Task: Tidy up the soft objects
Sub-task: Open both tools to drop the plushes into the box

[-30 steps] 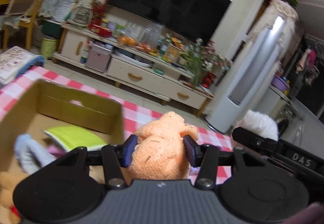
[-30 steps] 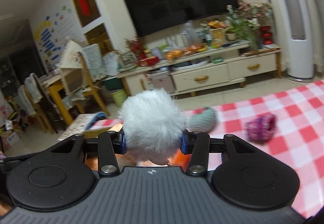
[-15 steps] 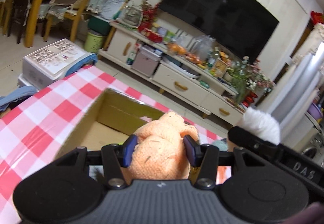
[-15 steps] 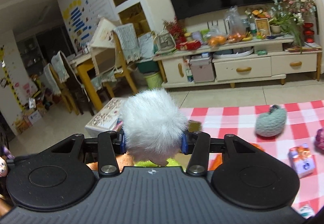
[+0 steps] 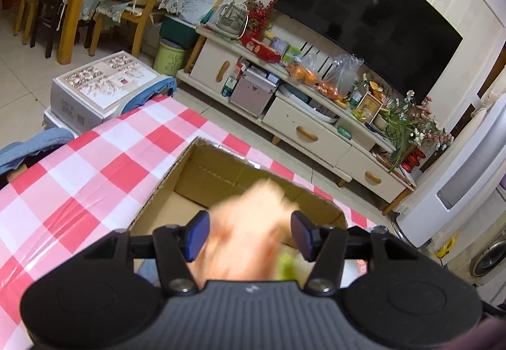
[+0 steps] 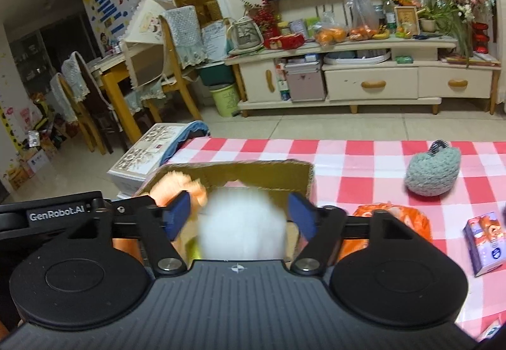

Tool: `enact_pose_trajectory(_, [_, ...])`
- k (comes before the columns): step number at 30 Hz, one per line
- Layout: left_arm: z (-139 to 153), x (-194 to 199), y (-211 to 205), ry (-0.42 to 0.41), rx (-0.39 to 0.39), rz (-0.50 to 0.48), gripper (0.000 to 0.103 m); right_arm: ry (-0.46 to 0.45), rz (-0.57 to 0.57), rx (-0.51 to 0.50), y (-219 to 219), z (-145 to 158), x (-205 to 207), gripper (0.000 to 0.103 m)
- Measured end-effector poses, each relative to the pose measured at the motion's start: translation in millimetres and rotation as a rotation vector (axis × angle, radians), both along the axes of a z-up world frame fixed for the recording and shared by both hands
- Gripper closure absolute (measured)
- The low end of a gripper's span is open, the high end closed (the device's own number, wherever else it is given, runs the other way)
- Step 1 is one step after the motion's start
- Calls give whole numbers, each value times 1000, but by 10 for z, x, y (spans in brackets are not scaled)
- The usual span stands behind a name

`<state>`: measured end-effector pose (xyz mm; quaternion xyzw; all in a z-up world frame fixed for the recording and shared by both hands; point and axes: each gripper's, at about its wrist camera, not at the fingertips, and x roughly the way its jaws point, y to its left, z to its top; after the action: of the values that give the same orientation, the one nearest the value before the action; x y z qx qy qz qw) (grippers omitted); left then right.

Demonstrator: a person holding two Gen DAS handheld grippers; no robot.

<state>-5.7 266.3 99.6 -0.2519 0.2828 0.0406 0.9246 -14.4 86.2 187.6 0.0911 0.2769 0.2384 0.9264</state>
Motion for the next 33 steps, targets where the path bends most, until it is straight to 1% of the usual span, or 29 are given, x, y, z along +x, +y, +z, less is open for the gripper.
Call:
enact_pose_trajectory(2, [53, -28, -30, -18, 32, 8, 25, -17, -17, -1, -24, 27, -45, 6])
enact_pose_trajectory(5, [133, -78, -96, -49, 80, 11, 19, -50, -46, -4, -82, 78, -111, 3])
enact_pose_trajectory(6, [154, -92, -114, -57, 87, 8, 17, -64, -57, -8, -105, 110, -157, 3])
enact_pose_trajectory(8, [187, -124, -147, -74, 88, 5, 8, -88, -81, -9, -168, 171, -260, 2])
enact_pose_trajectory(9, [200, -137, -165, -82, 87, 2, 6, -96, -94, -7, -203, 192, -298, 2])
enact_pose_trajectory(12, [236, -168, -249, -97, 105, -12, 4, -119, -150, -5, -328, 223, -432, 1])
enact_pose_trajectory(14, [254, -191, -305, -103, 110, -21, 1, -132, -183, -3, -419, 226, -520, 0])
enact_pose_trajectory(21, [302, -266, -535, -147, 132, -69, 1, -182, -286, -14, -725, 217, -812, 0])
enact_pose_trajectory(26, [302, -288, -670, -162, 140, -102, 1, -177, -334, -34, -925, 211, -900, 0])
enact_pose_trajectory(33, [304, -357, -889, -183, 149, -143, 1, -185, -382, -66, -1073, 175, -1039, 0])
